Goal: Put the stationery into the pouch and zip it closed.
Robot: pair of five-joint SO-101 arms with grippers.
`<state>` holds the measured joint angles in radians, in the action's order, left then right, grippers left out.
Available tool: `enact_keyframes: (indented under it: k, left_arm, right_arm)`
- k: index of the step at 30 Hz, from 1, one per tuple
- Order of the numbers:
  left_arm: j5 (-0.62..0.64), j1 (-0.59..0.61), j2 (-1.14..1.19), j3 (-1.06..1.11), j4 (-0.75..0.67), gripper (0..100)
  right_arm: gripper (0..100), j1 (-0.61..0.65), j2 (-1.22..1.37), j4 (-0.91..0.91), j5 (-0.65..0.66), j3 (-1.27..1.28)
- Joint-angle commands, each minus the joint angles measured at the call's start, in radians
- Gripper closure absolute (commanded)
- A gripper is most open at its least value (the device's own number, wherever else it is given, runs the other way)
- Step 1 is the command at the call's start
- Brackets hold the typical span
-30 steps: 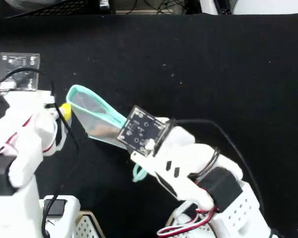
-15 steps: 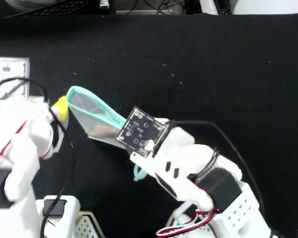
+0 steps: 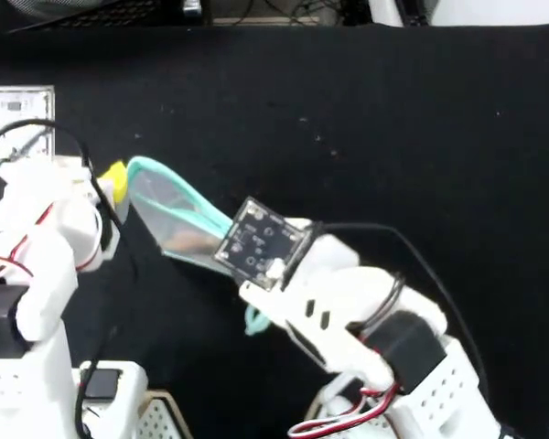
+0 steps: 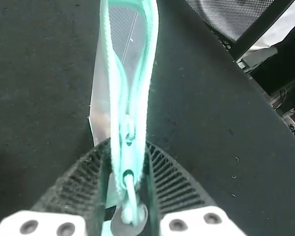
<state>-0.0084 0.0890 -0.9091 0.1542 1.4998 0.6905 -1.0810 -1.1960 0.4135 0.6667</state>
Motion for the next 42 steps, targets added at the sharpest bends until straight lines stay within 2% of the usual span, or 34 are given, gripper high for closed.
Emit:
enact_keyframes:
  k: [1,5,7,15,20,22,25,42]
  left_arm:
    - [0.017,-0.016,-0.002,-0.05,0.009,84]
    - [0.012,-0.093,-0.002,0.021,0.011,84]
    - [-0.029,-0.127,-0.002,0.061,0.008,84]
    - [-0.066,-0.134,-0.003,0.099,-0.003,84]
    - [-0.064,-0.134,-0.003,0.099,-0.005,84]
    - [-0.063,-0.134,-0.003,0.099,-0.005,84]
    - [-0.063,-0.134,-0.003,0.099,-0.005,84]
    - [-0.064,-0.134,-0.003,0.107,-0.003,84]
  right_arm:
    - [98.5,0.017,0.002,-0.012,0.014,0.048]
    - [98.5,0.017,0.002,-0.009,0.014,0.064]
    - [98.5,0.017,0.001,-0.012,0.014,0.058]
    - [98.2,0.012,-0.134,-0.055,0.012,0.044]
    - [83.8,0.011,-0.265,-0.249,0.008,-0.027]
    - [84.6,0.011,-0.291,-0.279,0.012,-0.018]
    - [88.8,0.011,-0.314,-0.281,0.015,0.027]
    - [89.2,0.012,-0.303,-0.152,0.014,0.081]
